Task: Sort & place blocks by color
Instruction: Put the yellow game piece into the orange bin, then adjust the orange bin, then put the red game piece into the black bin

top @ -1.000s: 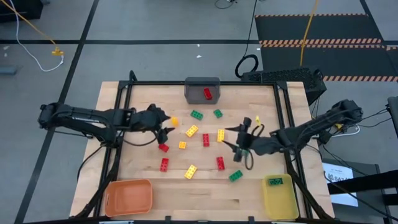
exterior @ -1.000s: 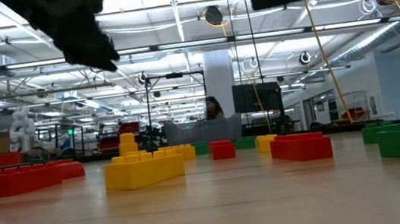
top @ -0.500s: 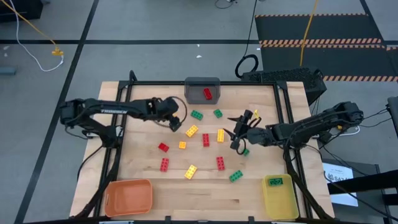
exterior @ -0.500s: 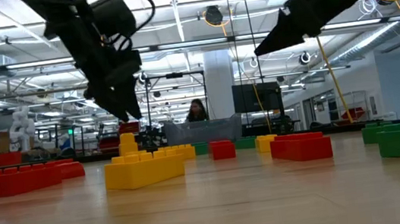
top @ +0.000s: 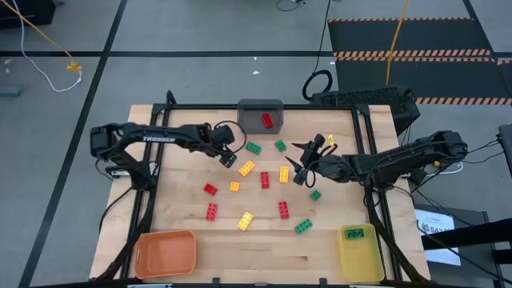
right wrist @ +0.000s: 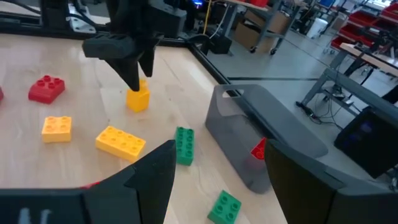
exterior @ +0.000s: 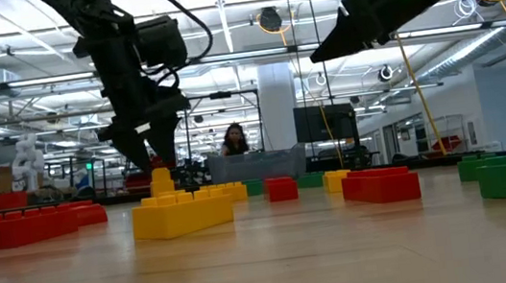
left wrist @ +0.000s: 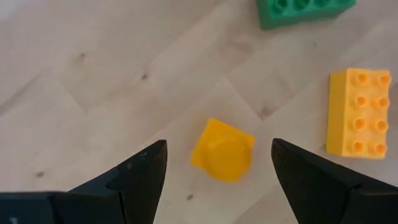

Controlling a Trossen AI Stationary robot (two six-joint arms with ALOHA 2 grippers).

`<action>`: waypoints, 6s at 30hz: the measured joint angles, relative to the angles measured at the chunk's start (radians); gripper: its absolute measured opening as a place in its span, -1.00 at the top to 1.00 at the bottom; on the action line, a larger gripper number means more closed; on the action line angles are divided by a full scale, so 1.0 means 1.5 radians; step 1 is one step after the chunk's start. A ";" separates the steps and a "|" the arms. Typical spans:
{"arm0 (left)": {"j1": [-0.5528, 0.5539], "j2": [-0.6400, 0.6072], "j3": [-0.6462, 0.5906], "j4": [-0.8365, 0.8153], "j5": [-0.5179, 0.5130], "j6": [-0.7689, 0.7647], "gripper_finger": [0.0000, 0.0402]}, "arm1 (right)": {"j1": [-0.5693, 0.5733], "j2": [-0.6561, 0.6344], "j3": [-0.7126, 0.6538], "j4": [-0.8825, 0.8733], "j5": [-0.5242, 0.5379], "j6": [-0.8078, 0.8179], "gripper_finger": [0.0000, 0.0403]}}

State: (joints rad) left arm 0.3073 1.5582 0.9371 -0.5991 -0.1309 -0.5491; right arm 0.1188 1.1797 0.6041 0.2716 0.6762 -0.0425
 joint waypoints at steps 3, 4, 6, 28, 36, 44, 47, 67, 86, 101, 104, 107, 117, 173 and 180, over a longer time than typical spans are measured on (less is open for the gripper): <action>-0.002 0.014 0.000 0.006 0.003 0.023 -0.44 | 0.000 0.000 0.000 -0.005 0.000 -0.001 -0.16; -0.003 0.018 0.000 0.006 0.003 0.028 -0.44 | 0.000 0.000 0.000 -0.005 0.000 -0.003 -0.16; -0.003 0.019 0.000 0.007 0.003 0.029 -0.44 | 0.000 0.000 0.000 -0.005 0.000 -0.004 -0.16; -0.004 0.019 0.000 -0.003 0.005 0.073 0.36 | -0.002 0.000 0.000 -0.005 0.000 -0.033 -0.16; -0.006 0.006 0.000 -0.014 0.061 0.065 0.41 | -0.002 0.000 0.000 -0.005 0.000 -0.038 -0.16; -0.045 -0.044 0.102 -0.151 0.072 0.053 0.38 | -0.002 0.000 0.000 -0.005 0.001 -0.050 -0.16; -0.083 -0.062 0.170 -0.212 0.072 0.049 0.38 | -0.002 0.000 0.000 -0.010 0.001 -0.050 -0.16; -0.524 -0.069 0.311 -0.413 0.069 -0.409 0.37 | -0.002 0.000 0.000 -0.028 0.002 -0.048 -0.16; -0.801 0.023 0.310 -0.417 0.085 -0.769 0.37 | 0.000 0.000 0.000 -0.024 0.002 -0.018 -0.16; -0.766 0.074 0.310 -0.419 0.126 -0.658 0.00 | 0.000 0.000 0.000 -0.025 0.002 -0.014 -0.16; -0.767 0.074 0.310 -0.418 0.140 -0.652 -0.14 | 0.000 0.000 0.000 -0.025 0.002 -0.014 -0.16; -0.761 0.074 0.310 -0.431 0.140 -0.632 -0.23 | 0.000 0.000 0.000 -0.025 0.002 -0.014 -0.16; -0.697 0.072 0.304 -0.652 0.039 -0.559 -0.30 | 0.000 0.000 0.000 -0.025 0.000 -0.014 -0.16; -0.451 0.073 0.203 -0.348 0.068 -0.444 -0.30 | 0.001 0.000 0.000 -0.045 0.000 -0.002 -0.16; -0.441 0.090 0.157 -0.290 0.070 -0.478 -0.30 | 0.001 0.000 0.000 -0.045 0.000 -0.002 -0.16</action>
State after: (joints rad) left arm -0.3546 1.6930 1.1727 -1.0343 -0.0263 -1.2659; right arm 0.1196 1.1801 0.6041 0.2039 0.6758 -0.0456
